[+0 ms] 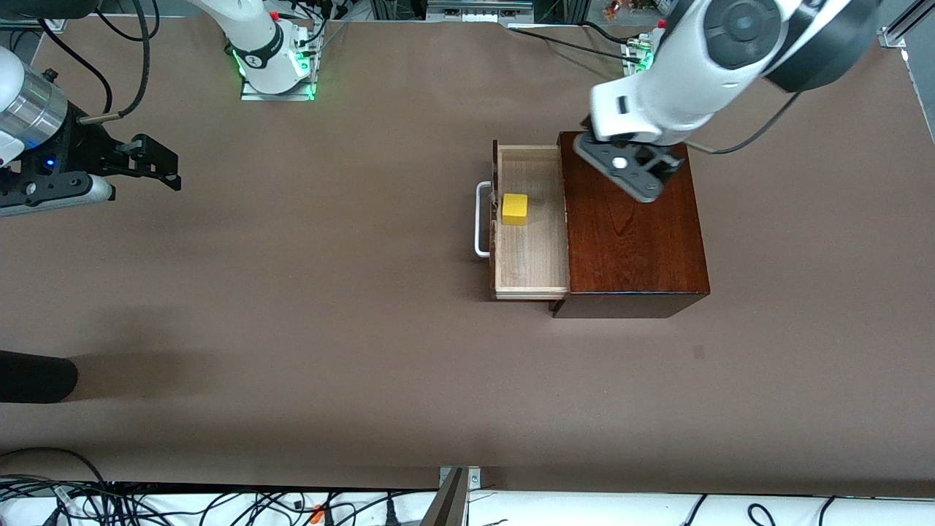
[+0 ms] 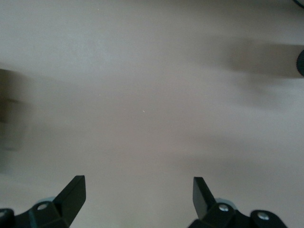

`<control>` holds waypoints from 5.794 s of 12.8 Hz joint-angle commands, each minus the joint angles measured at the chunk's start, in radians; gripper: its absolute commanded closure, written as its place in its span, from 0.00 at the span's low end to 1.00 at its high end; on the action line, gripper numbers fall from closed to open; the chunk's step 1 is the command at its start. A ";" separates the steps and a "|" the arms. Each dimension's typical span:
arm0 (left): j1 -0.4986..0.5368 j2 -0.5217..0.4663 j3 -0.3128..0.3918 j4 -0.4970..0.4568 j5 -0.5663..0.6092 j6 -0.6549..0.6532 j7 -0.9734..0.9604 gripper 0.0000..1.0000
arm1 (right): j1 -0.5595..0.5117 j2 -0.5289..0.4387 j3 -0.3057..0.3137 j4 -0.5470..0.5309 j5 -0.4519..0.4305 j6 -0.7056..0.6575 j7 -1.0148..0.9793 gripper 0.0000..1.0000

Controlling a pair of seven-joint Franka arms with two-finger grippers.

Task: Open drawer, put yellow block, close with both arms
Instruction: 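Move the left gripper to the drawer front, then push the drawer shut into the box with the left gripper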

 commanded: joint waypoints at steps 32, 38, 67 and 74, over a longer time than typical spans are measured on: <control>-0.121 0.461 -0.007 0.092 0.099 0.220 0.861 0.00 | -0.225 0.010 0.131 -0.013 -0.006 0.010 0.006 0.00; -0.118 0.461 -0.011 0.091 0.098 0.217 0.863 0.00 | -0.220 0.009 0.137 -0.012 -0.006 0.016 0.018 0.00; -0.114 0.456 -0.002 0.091 0.119 0.197 0.715 0.00 | -0.208 0.010 0.132 -0.012 -0.004 0.033 0.008 0.00; -0.109 0.453 -0.001 0.092 0.119 0.188 0.719 0.00 | -0.217 0.012 0.128 -0.012 -0.004 0.039 0.006 0.00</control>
